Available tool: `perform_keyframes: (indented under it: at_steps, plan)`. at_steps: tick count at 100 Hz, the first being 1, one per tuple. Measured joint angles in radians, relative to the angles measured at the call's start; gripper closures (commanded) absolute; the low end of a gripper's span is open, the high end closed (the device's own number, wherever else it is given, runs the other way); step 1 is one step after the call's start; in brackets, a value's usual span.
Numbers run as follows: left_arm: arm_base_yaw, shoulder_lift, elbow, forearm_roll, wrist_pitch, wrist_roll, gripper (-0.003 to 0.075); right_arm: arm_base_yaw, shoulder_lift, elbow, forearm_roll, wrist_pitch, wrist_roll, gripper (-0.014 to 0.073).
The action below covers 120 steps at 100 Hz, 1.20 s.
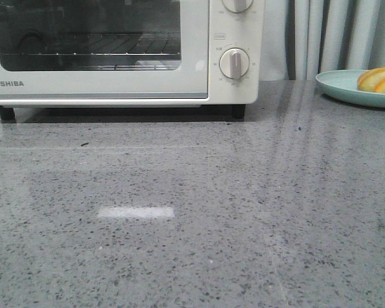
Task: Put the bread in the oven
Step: 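Move the left gripper up to the toaster oven door handle, then pull the oven door handle down and toward the robot with the left gripper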
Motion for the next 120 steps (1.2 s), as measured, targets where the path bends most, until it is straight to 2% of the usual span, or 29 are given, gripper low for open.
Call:
perform_keyframes:
  at_steps: [15,25,38,56,79,99,120]
  plan:
    - [-0.009,0.254,-0.184,0.013,0.039,0.120,0.0741,0.004,0.142,-0.091,-0.016,-0.019,-0.008,0.0653]
    - [-0.054,0.370,-0.263,0.017,0.022,0.158,0.0741,0.027,0.169,-0.100,-0.018,-0.036,-0.009,0.0652]
    - [-0.173,0.477,-0.345,0.019,-0.056,0.238,0.0741,0.045,0.171,-0.100,-0.018,-0.036,-0.009,0.0652]
    - [-0.281,0.607,-0.439,0.019,-0.205,0.306,0.0741,0.051,0.171,-0.100,-0.018,-0.021,-0.011,0.0652]
    - [-0.292,0.792,-0.521,0.012,-0.327,0.322,0.0741,0.051,0.171,-0.100,-0.018,-0.012,-0.011,0.0653]
    - [-0.292,0.921,-0.557,0.010,-0.343,0.324,0.0741,0.053,0.171,-0.100,-0.010,-0.010,-0.011,0.0653]
    - [-0.292,0.971,-0.573,0.010,-0.370,0.326,0.0741,0.053,0.171,-0.100,-0.010,0.016,-0.011,0.0653]
